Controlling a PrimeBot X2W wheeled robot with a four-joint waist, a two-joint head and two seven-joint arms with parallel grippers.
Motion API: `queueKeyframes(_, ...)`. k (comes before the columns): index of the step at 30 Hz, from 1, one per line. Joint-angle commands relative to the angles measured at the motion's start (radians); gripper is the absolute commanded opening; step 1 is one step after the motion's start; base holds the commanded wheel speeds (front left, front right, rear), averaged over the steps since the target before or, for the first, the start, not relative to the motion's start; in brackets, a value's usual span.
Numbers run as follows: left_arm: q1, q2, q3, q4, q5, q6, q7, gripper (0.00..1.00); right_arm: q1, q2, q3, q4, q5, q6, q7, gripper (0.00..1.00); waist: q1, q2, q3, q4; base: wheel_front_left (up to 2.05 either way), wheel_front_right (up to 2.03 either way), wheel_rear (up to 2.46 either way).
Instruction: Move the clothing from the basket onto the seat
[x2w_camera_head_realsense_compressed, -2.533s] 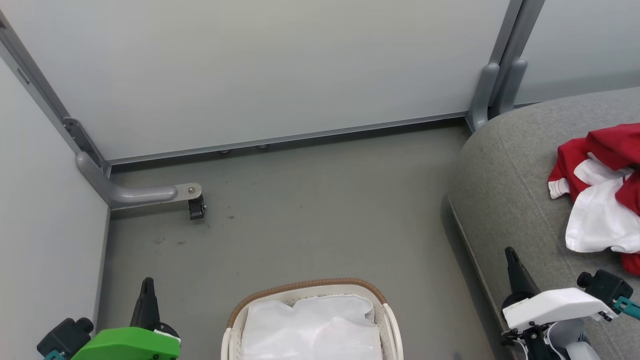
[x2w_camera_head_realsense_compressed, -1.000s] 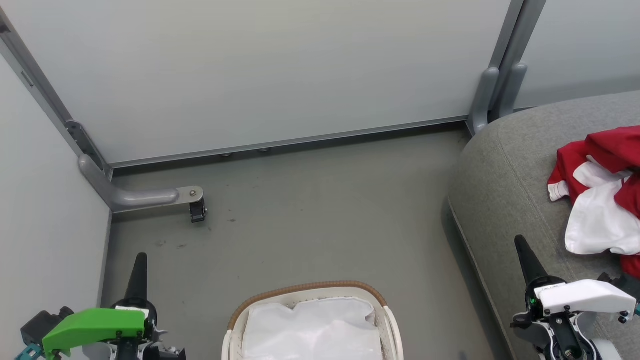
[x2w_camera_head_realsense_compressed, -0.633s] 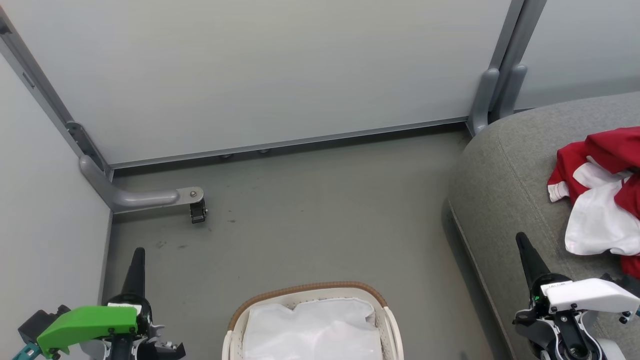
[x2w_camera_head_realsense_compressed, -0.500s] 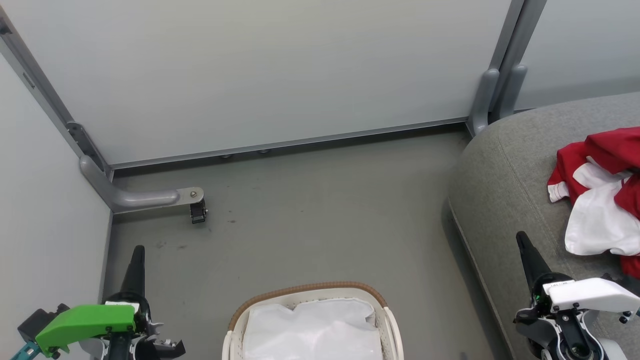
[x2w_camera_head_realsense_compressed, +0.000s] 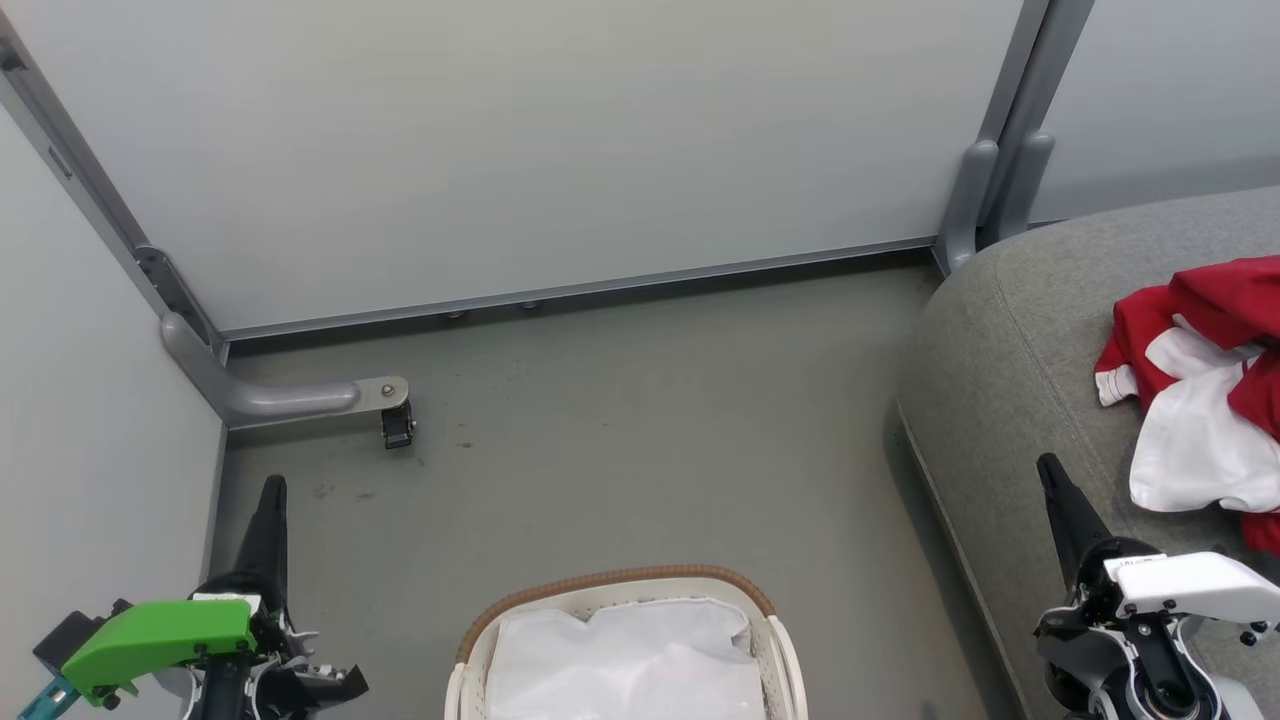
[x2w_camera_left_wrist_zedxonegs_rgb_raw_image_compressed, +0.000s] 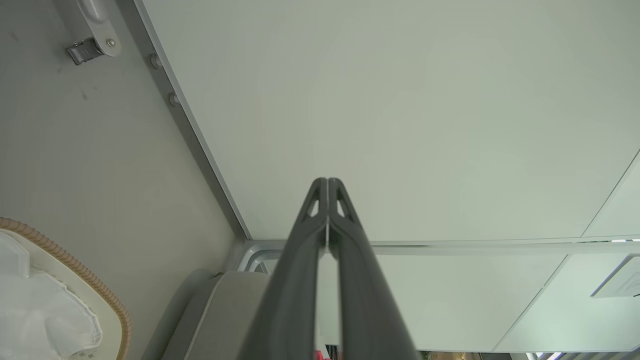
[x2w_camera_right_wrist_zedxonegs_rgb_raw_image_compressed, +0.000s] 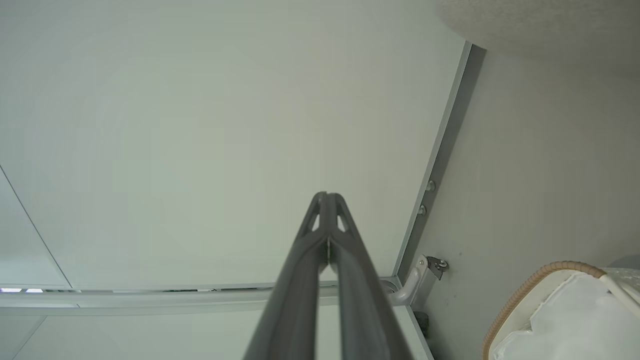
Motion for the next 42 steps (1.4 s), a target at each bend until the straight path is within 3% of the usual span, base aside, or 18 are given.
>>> queueKeyframes(1, -0.017, 0.006, 0.006, -0.006, -0.019, -0.008, 0.007, 0.00, -0.010, -0.006, -0.004, -0.006, 0.020, 0.000, 0.009, 0.00, 0.0000, 0.0000, 0.000, 0.000, 0.00, 0.00, 0.00)
queueKeyframes(8, -0.023, 0.006, 0.011, -0.008, -0.063, -0.010, 0.019, 0.00, -0.009, -0.006, -0.009, -0.012, 0.062, 0.000, 0.021, 0.00, 0.0000, 0.0000, -0.002, 0.000, 0.00, 0.00, 0.00)
queueKeyframes(42, -0.021, 0.006, 0.010, -0.008, -0.061, -0.009, 0.020, 0.00, -0.009, -0.006, -0.009, -0.012, 0.062, 0.000, 0.019, 0.00, 0.0000, 0.0000, -0.002, 0.000, 0.00, 0.00, 0.00)
